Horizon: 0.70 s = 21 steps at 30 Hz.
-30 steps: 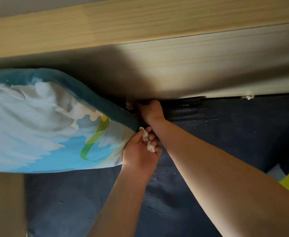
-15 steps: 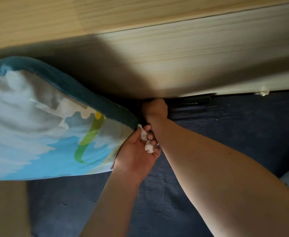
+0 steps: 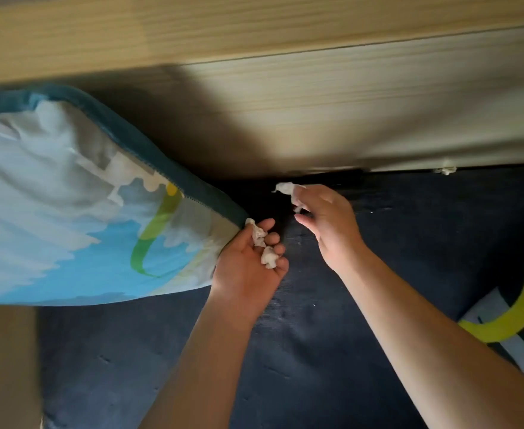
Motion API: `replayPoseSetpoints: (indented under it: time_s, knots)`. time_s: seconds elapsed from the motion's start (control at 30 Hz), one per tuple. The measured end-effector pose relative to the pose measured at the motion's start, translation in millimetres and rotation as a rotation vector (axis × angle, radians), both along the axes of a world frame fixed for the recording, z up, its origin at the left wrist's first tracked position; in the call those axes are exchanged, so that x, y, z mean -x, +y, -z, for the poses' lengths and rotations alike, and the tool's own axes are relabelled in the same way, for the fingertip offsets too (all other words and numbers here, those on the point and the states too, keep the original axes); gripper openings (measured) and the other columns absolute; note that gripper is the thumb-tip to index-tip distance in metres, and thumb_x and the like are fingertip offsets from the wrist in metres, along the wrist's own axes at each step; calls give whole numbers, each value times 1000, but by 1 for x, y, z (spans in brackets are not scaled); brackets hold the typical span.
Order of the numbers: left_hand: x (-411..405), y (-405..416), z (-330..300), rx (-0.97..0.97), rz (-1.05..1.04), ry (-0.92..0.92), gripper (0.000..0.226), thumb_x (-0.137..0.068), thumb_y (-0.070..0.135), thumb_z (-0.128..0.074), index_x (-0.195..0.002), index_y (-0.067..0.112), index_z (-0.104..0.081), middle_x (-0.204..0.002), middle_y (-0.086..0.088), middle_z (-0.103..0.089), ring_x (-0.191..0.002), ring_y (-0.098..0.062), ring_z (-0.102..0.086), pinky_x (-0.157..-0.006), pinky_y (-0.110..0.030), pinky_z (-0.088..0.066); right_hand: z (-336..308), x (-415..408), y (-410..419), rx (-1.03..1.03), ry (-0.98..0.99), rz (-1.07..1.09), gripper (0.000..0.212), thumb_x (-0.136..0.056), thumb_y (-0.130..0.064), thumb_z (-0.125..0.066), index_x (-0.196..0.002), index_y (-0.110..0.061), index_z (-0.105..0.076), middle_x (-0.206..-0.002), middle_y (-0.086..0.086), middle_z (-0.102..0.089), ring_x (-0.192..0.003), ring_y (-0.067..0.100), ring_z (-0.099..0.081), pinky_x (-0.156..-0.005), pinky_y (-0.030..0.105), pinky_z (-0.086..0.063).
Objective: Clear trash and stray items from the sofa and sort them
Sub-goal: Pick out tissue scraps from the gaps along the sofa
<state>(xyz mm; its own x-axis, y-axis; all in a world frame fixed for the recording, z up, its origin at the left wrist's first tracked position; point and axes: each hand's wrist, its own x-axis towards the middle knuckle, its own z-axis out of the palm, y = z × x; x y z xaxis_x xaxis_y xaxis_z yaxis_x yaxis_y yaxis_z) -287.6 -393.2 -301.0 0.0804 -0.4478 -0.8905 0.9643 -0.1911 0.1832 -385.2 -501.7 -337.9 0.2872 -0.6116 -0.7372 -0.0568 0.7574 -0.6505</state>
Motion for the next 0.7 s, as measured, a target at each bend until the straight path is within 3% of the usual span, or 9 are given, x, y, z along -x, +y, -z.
replayPoseSetpoints:
  time_s: [0.07, 0.13, 0.2, 0.27, 0.37, 0.5, 0.6, 0.7]
  knots:
    - [9, -3, -2, 3, -3, 5, 31, -102, 30, -45, -97, 8, -66, -71, -5, -55, -60, -16, -50, -55, -26, -38, -15, 34, 6, -34, -77, 104, 21, -90, -10, -70, -70, -15, -67, -104, 2, -77, -102, 14, -72, -85, 31, -58]
    - [15, -7, -4, 6, -8, 8, 32, -102, 30, -43, -97, 9, -66, -70, -4, -56, -60, -16, -51, -54, -26, -39, -28, 60, 12, -79, -145, 192, 27, -89, -2, -65, -68, -14, -52, -113, 18, -75, -105, 28, -73, -80, 33, -61]
    - [27, -13, -7, 7, -3, 14, 31, -102, 30, -43, -98, 9, -66, -70, -4, -57, -61, -16, -51, -56, -26, -38, -41, 82, 13, -89, -154, 205, 27, -78, -6, -69, -69, -15, -46, -108, 19, -77, -104, 27, -74, -73, 27, -60]
    - [38, -18, -11, 11, 11, 19, 30, -101, 29, -43, -99, 9, -65, -71, -5, -57, -62, -16, -51, -57, -27, -38, -50, 98, 14, -104, -160, 219, 27, -69, -8, -69, -69, -16, -43, -101, 17, -79, -90, 20, -76, -63, 21, -56]
    - [53, -25, -16, 19, 29, 23, 29, -101, 28, -44, -103, 8, -65, -73, -5, -57, -63, -17, -51, -56, -27, -39, -56, 112, 15, -122, -191, 271, 28, -80, 1, -63, -64, -17, -48, -89, 14, -78, -63, 13, -64, -53, 19, -49]
    - [66, -38, -20, 29, 23, 19, 31, -101, 27, -45, -110, 6, -65, -74, -7, -60, -63, -17, -55, -54, -26, -41, -65, 117, 22, 19, -53, 156, 29, -85, -10, -77, -66, -21, -58, -85, 11, -75, -71, 15, -64, -66, 24, -53]
    - [74, -47, -19, 42, -10, 27, 35, -101, 28, -43, -115, 4, -66, -75, -9, -62, -68, -18, -56, -60, -27, -42, -74, 118, 29, 160, 32, 55, 26, -83, -12, -81, -65, -19, -65, -67, 6, -69, -63, 13, -61, -60, 23, -51]
    - [81, -55, -18, 59, -35, 17, 38, -102, 28, -42, -114, 2, -67, -76, -12, -65, -71, -21, -57, -73, -30, -47, -83, 120, 38, 229, 24, 13, 16, -82, -10, -81, -71, -9, -70, -67, 8, -73, -62, 12, -66, -60, 22, -54]
